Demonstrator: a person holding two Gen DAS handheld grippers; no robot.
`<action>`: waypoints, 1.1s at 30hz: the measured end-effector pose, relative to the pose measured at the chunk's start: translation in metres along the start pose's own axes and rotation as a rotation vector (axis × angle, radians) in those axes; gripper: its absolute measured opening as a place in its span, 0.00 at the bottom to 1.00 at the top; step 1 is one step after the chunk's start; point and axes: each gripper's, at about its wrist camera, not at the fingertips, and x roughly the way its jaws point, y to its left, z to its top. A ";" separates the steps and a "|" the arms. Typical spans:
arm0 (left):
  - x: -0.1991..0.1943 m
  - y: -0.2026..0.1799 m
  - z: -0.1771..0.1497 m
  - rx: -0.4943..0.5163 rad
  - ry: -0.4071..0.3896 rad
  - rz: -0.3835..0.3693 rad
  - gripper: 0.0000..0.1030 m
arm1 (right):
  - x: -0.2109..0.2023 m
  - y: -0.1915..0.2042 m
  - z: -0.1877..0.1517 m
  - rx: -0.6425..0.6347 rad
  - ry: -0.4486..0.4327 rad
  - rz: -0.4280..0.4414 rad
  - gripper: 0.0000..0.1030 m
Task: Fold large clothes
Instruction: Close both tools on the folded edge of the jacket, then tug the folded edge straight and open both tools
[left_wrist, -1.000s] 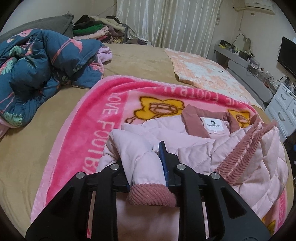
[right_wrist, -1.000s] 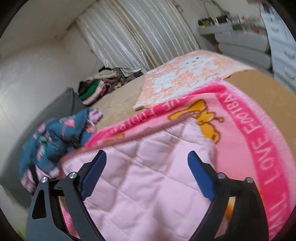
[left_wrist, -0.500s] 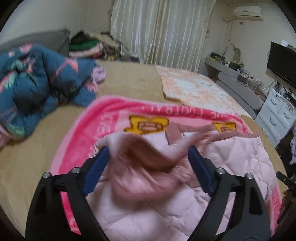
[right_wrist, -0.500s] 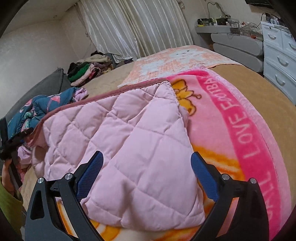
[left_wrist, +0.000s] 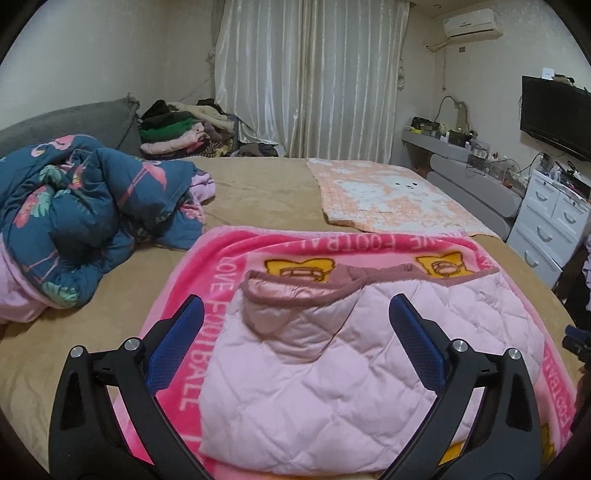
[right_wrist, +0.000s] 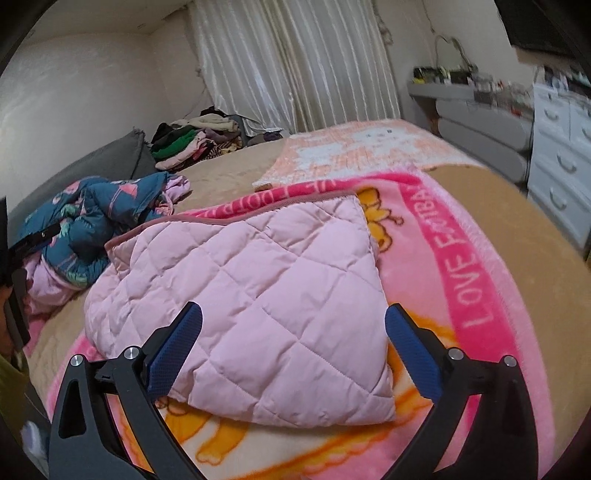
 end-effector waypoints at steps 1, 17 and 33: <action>-0.002 0.004 -0.004 -0.005 0.001 0.005 0.91 | -0.002 0.001 -0.001 -0.011 -0.003 -0.003 0.96; 0.078 0.091 -0.130 -0.206 0.302 -0.104 0.91 | 0.063 -0.033 -0.034 0.055 0.098 -0.075 0.96; 0.124 0.044 -0.049 -0.072 0.177 0.044 0.12 | 0.103 -0.032 0.041 0.055 -0.023 -0.126 0.16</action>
